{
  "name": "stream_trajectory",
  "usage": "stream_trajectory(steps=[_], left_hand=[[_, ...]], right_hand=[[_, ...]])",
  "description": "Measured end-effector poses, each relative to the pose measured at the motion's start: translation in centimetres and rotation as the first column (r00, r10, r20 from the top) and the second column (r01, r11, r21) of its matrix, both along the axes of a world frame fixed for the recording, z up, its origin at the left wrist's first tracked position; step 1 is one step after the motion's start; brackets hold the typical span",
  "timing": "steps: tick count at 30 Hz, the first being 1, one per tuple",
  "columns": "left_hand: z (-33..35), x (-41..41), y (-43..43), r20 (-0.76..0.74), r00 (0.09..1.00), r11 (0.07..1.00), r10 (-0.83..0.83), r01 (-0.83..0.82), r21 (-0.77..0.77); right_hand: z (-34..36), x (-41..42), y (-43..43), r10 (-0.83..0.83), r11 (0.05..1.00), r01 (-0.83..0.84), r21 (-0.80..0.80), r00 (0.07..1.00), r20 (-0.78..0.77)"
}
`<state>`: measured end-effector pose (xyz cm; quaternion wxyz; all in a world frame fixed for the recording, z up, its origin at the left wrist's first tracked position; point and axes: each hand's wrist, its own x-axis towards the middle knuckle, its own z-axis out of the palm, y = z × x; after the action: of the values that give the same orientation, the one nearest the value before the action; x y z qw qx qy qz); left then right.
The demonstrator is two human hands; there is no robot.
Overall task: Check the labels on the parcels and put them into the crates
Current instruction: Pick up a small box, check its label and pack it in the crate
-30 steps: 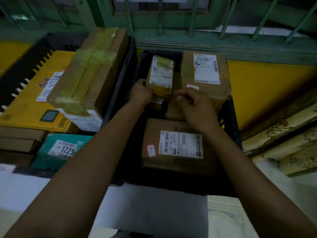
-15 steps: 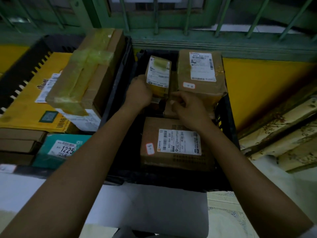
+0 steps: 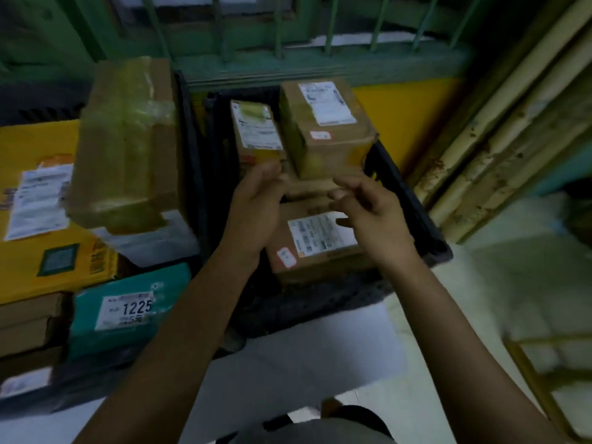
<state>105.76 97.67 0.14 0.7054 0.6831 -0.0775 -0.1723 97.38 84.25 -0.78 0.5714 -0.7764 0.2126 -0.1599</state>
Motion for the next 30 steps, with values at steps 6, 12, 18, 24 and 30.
stream_trajectory(steps=[6, 12, 18, 24, 30], left_hand=[[0.8, -5.0, -0.8, 0.058, 0.953, 0.955, -0.297, 0.296, 0.032], [0.1, -13.4, -4.8, 0.010, 0.755, 0.755, -0.656, 0.655, 0.024], [-1.0, -24.0, -10.0, -0.003, 0.543, 0.542, -0.840, 0.838, 0.063], [-2.0, -38.4, -15.5, -0.036, 0.331, 0.329, -0.943, 0.942, 0.060], [-1.4, -53.9, -20.5, -0.004, 0.221, 0.220, -0.975, 0.973, 0.063]], right_hand=[[0.4, -8.4, 3.2, -0.294, 0.955, 0.295, 0.024, 0.955, -0.030], [1.0, -18.6, 3.1, -0.595, 0.803, 0.594, 0.054, 0.804, 0.006], [0.9, -31.3, 2.5, -0.826, 0.564, 0.824, 0.051, 0.564, 0.009], [1.0, -48.2, 1.5, -0.954, 0.299, 0.953, 0.053, 0.299, 0.017], [1.0, -64.5, -0.3, -0.997, 0.064, 0.990, 0.128, 0.057, 0.057]])
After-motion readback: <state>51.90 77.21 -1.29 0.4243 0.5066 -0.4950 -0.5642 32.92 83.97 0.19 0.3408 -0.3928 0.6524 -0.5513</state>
